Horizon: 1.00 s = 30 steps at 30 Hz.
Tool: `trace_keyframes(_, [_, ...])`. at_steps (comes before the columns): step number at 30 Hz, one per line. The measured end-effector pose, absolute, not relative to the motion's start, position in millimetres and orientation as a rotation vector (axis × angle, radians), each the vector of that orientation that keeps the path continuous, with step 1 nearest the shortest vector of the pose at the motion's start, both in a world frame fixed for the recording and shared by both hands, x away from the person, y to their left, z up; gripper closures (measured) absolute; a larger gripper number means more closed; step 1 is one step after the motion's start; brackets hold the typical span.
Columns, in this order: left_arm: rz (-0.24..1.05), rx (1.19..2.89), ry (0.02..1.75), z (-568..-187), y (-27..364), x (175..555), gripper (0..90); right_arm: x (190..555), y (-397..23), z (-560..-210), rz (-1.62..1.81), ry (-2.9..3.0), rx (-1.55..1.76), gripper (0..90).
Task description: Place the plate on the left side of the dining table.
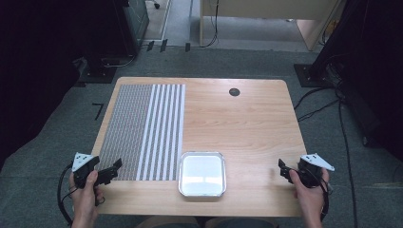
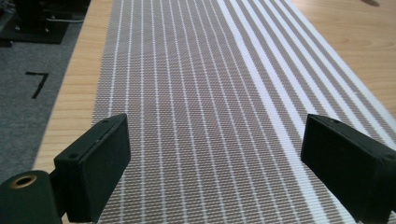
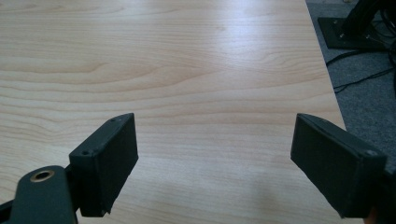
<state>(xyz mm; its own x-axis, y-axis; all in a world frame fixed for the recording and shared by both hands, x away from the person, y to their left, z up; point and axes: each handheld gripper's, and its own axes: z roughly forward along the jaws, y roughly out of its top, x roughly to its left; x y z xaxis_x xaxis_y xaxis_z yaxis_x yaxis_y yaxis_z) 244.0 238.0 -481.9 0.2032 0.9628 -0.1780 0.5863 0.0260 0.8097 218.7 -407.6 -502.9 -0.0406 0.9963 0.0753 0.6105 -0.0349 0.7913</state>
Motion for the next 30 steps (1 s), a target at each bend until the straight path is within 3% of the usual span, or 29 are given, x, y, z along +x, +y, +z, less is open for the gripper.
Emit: trace_keyframes(30, [0.508,1.720,1.392,-479,174,248,8.5,224,-380,-491,0.975,1.667,1.692,16.2])
